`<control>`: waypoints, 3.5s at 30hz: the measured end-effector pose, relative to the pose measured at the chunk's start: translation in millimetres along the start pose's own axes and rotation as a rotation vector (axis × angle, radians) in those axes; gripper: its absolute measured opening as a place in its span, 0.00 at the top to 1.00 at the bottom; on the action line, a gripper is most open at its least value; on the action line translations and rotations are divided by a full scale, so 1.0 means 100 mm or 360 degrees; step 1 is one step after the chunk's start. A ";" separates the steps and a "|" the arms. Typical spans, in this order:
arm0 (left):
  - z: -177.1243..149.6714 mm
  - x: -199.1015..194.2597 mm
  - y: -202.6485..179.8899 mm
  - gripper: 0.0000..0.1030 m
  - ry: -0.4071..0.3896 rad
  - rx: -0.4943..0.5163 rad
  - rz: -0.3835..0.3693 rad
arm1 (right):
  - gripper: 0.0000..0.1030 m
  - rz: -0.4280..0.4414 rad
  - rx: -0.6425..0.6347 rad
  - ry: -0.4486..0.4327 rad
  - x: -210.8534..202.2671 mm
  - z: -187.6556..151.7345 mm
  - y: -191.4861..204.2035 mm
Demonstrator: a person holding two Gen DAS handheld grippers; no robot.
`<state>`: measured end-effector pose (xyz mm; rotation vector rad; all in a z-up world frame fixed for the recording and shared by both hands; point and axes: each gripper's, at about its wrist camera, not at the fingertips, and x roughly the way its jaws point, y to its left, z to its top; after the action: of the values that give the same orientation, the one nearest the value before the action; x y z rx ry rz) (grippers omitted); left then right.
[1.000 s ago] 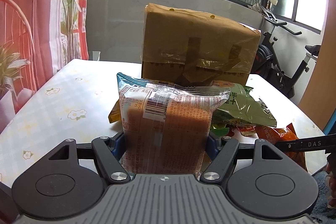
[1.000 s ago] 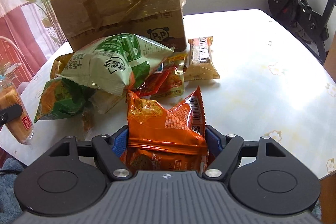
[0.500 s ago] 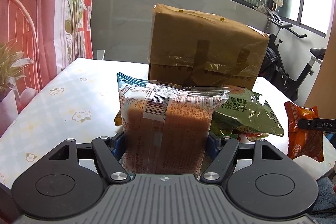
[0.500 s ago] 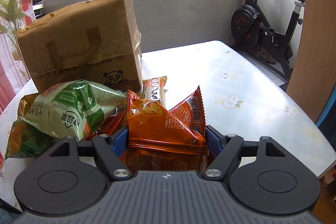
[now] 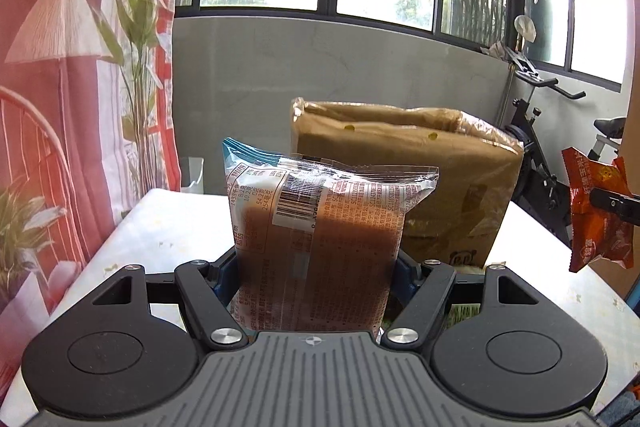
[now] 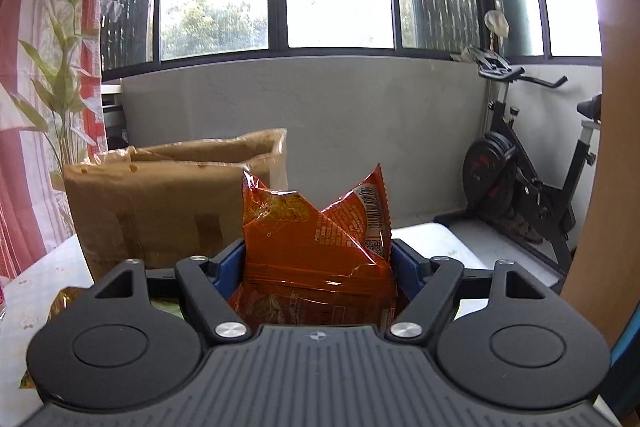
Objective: Organize snacks
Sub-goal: 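Lower both held bags into the box and open both tools, then grasp the green corn-snack bag with the left tool while the right tool grasps the pale green bag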
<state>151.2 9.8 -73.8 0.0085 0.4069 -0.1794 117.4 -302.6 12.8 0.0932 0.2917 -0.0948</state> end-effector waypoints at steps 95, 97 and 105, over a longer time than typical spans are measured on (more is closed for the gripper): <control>-0.24 0.74 0.28 0.22 0.0434 -0.0373 -0.0109 | 0.00 0.0377 -0.0220 0.0791 0.75 -0.57 0.89; -0.28 0.76 0.24 0.22 0.0458 -0.0361 -0.0122 | 0.00 0.0379 -0.0173 0.0827 0.74 -0.60 0.84; -0.35 0.81 0.27 0.22 0.0522 -0.0400 -0.0097 | 0.00 0.0420 -0.0112 0.0810 0.74 -0.59 0.81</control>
<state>215.0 24.3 -138.7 -0.2243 0.7550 -0.1862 180.3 -222.2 -58.7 0.0840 0.7866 0.2056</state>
